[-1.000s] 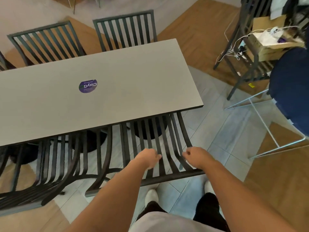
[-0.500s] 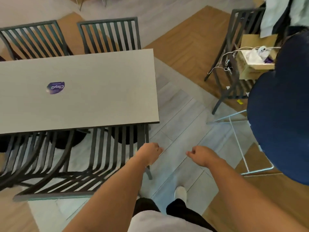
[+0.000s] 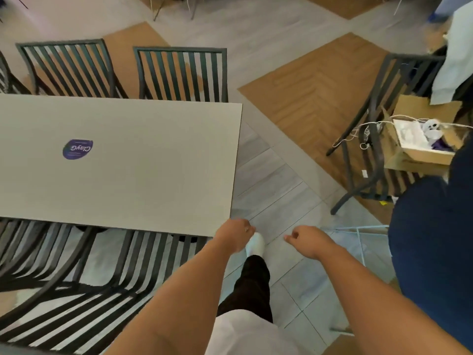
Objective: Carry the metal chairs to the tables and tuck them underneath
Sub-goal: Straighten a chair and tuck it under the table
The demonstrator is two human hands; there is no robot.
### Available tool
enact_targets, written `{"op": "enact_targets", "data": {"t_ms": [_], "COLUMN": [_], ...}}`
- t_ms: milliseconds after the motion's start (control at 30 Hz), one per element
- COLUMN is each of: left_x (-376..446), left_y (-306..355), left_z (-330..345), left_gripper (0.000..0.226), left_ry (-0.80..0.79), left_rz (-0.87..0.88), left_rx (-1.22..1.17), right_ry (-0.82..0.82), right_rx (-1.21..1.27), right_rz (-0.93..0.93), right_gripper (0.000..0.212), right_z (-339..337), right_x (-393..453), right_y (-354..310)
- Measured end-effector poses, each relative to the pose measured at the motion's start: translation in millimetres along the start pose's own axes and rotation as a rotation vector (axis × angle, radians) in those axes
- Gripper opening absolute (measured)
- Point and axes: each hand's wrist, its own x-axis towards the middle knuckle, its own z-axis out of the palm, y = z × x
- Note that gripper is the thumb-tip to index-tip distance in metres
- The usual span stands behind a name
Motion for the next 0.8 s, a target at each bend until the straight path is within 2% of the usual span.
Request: {"op": "enact_targets", "data": {"t_ms": [233,533,800], "left_x": [137,276,396], "left_y": [50,119,165], "left_z": [-85,-227,-299], "left_gripper": [0.041,0.042,0.046], "left_ry": [0.019,0.076,0.149], "left_rz": [-0.015,-0.008,-0.149], "left_rx": [-0.086,-0.053,-0.104], "right_ry": [-0.001,0.097,0.005], "right_rx": [-0.019,0.045,-0.077], "right_rz": [-0.002,-0.089,-0.214], "right_gripper": [0.045,0.034,0.028], "right_z": [-136,-312,-425], "right_x": [123,250,403], "right_y": [-8,-42,-35]}}
